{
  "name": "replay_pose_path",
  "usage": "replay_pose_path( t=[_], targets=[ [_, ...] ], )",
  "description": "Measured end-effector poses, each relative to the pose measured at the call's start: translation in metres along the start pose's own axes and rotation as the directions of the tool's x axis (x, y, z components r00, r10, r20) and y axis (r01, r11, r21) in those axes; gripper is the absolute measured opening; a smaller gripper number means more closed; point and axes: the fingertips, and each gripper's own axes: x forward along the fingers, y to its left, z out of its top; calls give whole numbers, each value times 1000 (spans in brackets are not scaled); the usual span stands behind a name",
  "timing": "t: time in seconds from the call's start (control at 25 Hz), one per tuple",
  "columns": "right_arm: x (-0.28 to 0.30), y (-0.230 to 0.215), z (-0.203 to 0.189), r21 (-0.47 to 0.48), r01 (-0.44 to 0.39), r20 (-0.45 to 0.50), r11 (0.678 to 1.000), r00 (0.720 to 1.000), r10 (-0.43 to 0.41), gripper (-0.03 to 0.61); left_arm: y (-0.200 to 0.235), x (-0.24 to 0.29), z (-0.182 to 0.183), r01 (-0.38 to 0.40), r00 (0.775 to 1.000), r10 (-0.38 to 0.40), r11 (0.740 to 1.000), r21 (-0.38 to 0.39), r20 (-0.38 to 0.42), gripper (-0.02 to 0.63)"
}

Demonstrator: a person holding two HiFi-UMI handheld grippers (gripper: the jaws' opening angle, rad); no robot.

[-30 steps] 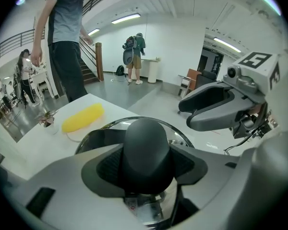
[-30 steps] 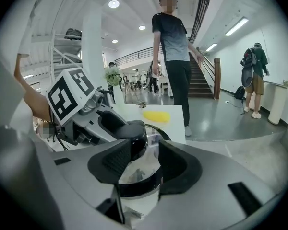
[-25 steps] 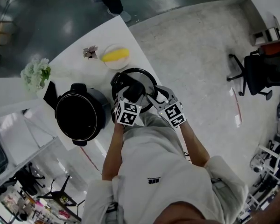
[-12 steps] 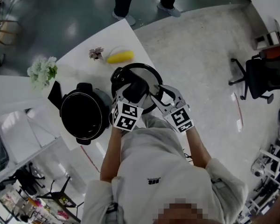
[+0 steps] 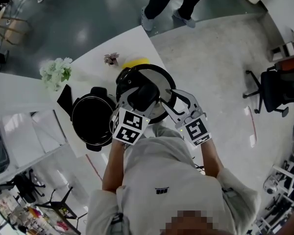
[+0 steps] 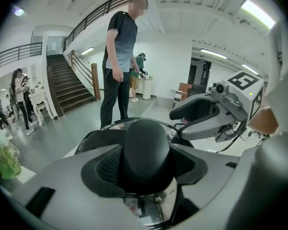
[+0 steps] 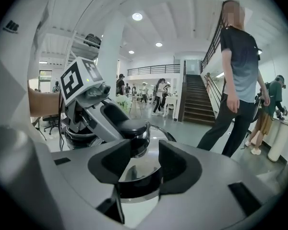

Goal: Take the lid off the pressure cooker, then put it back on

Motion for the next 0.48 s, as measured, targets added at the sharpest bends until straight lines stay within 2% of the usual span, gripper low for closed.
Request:
replay_pose_path(
  t=[0.24,0.48],
  targets=[
    [10,20,25,-36,-43,22,998,999,44,184,16,-37,3,-17,1000,17,1000,3,3,287],
    [26,49,47,-84,-103,46,991,993,107,183,36,-74,-11,-39,999,39,999,-20,-2,287]
  ],
)
